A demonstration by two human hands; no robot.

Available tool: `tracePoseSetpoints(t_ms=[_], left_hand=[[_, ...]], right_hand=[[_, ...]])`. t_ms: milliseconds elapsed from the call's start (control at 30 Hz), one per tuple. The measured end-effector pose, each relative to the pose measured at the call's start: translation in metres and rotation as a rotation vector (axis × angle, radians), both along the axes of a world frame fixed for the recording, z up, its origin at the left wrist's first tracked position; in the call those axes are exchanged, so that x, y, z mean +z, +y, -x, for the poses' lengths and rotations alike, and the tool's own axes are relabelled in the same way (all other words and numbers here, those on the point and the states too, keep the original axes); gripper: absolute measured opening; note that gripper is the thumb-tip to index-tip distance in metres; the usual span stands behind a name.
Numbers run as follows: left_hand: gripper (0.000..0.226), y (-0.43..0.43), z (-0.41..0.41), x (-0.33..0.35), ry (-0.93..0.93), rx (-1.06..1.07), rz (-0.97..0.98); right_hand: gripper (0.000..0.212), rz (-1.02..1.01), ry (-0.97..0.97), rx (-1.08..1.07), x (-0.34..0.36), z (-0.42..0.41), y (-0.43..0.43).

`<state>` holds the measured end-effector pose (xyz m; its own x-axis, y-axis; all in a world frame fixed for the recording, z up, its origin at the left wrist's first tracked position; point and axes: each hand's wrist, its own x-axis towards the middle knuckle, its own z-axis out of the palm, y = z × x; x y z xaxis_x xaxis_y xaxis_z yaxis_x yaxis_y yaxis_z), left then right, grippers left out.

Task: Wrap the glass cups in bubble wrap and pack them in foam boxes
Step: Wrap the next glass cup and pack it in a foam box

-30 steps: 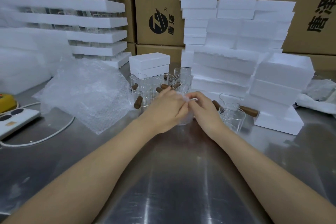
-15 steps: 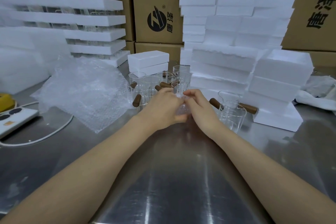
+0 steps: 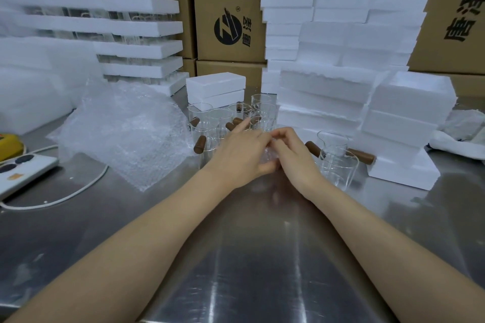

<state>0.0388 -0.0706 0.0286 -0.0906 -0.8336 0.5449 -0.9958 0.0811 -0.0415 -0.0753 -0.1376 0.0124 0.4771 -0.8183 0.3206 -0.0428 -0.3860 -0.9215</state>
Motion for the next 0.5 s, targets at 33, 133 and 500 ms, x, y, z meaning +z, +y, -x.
tracePoseSetpoints(t_ms=[33, 133, 500], left_hand=[[0.036, 0.0, 0.003, 0.001, 0.025, 0.001, 0.003], [0.035, 0.002, 0.006, 0.001, 0.063, 0.035, -0.015], [0.025, 0.004, -0.006, -0.002, 0.185, -0.119, 0.01]], right_hand=[[0.011, 0.007, 0.004, -0.002, 0.0, 0.0, 0.0], [0.009, 0.031, 0.017, -0.004, -0.001, 0.0, -0.001], [0.026, 0.037, 0.001, 0.051, 0.001, 0.002, 0.002]])
